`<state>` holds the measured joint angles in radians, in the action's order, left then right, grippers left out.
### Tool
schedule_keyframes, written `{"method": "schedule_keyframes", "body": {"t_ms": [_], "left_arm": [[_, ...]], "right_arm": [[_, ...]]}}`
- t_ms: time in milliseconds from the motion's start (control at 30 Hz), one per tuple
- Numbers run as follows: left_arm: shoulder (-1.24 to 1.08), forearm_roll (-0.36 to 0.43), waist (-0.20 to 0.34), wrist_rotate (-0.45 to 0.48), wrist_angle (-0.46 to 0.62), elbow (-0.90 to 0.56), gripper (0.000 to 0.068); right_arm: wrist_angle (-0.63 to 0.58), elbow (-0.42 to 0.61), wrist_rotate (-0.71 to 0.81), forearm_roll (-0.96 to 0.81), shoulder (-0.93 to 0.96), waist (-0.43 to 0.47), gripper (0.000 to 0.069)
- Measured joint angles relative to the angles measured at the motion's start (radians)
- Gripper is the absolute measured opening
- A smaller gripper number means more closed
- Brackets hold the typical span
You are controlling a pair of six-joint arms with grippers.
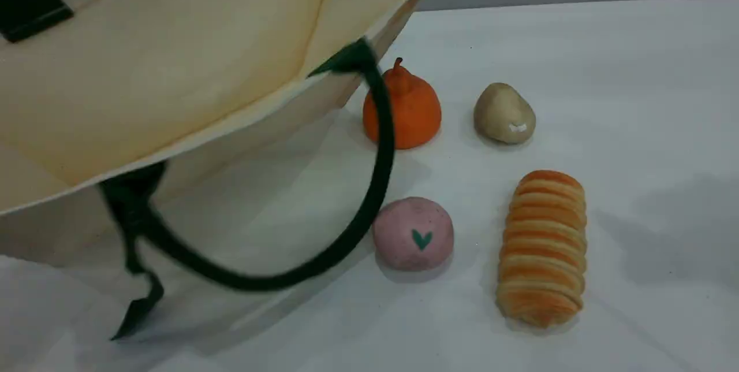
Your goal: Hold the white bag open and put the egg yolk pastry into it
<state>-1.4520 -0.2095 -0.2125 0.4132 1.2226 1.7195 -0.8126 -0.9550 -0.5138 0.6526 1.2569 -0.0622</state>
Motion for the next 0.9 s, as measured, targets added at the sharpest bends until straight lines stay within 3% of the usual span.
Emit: {"method": "schedule_keyframes", "body": {"t_ms": [333,600,900], "left_arm": [[-0.001,-0.001,0.000,-0.002,-0.001,0.000,0.0128],[-0.002,-0.005,0.000,-0.002,-0.001,0.000,0.0122],[-0.002,-0.005,0.000,-0.003,-0.001,0.000,0.0097]], "right_arm": [[0.040,0.000,-0.051,0.073,0.151,0.000,0.0516],[0.144,0.000,-0.064,0.116,0.294,-0.001,0.0516],[0.287,0.000,-0.098,0.118,0.429,-0.140,0.0516]]}}
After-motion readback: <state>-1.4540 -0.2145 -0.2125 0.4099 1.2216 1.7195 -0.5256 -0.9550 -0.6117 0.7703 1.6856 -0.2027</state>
